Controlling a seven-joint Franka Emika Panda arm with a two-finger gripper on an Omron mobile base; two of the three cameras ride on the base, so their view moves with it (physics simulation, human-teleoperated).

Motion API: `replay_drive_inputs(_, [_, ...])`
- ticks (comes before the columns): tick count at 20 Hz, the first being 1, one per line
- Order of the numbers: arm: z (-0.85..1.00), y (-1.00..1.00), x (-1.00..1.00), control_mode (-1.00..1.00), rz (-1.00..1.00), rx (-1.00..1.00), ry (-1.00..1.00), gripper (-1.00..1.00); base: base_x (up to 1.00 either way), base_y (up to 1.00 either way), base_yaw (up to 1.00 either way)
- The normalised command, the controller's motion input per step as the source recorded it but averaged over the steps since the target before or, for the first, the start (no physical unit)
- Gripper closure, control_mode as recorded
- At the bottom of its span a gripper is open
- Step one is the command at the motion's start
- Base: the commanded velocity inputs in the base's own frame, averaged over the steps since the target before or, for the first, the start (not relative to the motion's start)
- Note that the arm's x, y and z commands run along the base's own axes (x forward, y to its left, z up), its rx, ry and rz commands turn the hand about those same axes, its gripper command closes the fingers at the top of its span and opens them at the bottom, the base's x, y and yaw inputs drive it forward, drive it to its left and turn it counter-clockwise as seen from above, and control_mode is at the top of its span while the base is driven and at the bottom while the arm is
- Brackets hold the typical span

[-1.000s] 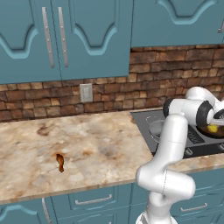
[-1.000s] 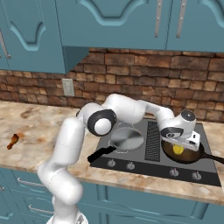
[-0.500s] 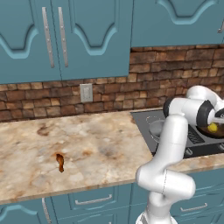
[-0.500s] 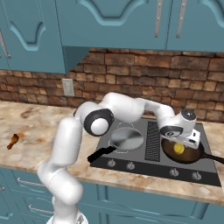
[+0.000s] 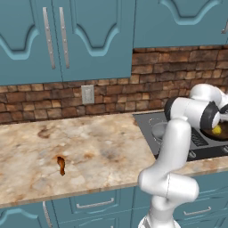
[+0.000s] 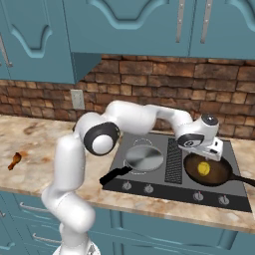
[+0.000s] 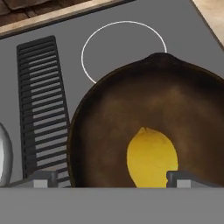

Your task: Place both pans onto different burners. Then place the lemon and the chicken drumstick on different pans.

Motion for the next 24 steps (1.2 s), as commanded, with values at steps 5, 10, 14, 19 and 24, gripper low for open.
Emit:
replay_drive_inputs(5, [0.25, 0.32, -0.24, -1.0, 0.0, -0.01, 0.05, -1.0, 0.0, 0.0, 0.0])
replay_drive_inputs(10, [0.11, 0.53, -0.29, -1.0, 0.0, -0.03, 0.02, -1.0, 0.0, 0.0, 0.0])
replay_drive_inputs(14, [0.19, 0.81, -0.18, -1.0, 0.0, -0.01, 0.04, -1.0, 0.0, 0.0, 0.0])
replay_drive_inputs(19, [0.28, 0.77, -0.1, -1.0, 0.0, 0.0, 0.06, -1.0, 0.0, 0.0, 0.0])
replay_drive_inputs(24, [0.28, 0.79, -0.09, -1.0, 0.0, 0.0, 0.11, -1.0, 0.0, 0.0, 0.0])
